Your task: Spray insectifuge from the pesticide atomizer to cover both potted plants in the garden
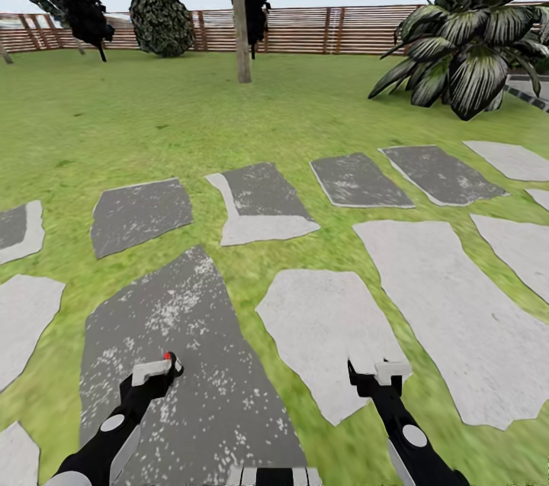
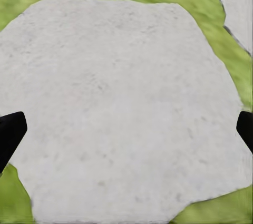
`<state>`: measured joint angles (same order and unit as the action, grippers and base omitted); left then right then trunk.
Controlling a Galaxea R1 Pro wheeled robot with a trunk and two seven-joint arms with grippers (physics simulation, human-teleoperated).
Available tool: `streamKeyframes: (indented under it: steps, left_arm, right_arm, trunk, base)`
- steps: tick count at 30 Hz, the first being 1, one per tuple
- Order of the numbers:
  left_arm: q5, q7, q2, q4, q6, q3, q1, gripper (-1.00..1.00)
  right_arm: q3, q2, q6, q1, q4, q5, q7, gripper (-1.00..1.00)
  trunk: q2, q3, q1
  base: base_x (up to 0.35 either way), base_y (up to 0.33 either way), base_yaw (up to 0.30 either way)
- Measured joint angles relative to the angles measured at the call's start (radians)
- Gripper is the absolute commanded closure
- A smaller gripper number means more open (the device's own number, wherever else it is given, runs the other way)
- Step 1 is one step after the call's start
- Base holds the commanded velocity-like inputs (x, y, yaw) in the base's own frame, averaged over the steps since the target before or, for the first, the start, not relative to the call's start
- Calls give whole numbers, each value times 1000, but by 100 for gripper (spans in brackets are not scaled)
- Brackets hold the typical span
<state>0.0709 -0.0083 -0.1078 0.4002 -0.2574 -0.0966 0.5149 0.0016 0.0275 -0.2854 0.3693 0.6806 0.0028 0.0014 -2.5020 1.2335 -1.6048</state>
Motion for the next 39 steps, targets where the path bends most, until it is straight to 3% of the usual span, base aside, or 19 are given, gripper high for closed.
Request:
streamKeyframes:
  steps: [21,39]
  left_arm:
    - [-4,-1,2,-1,0,9,0,-100]
    - [-4,-1,1,-1,0,7,0,-100]
  right_arm:
    - [0,0,0,0,0,0,1,-100]
    - [1,0,0,0,1,0,1,-100]
  trunk:
    - [-5,115,-9]
    - [-5,136,-9]
  base:
    - [0,0,-21]
    - [61,0,-42]
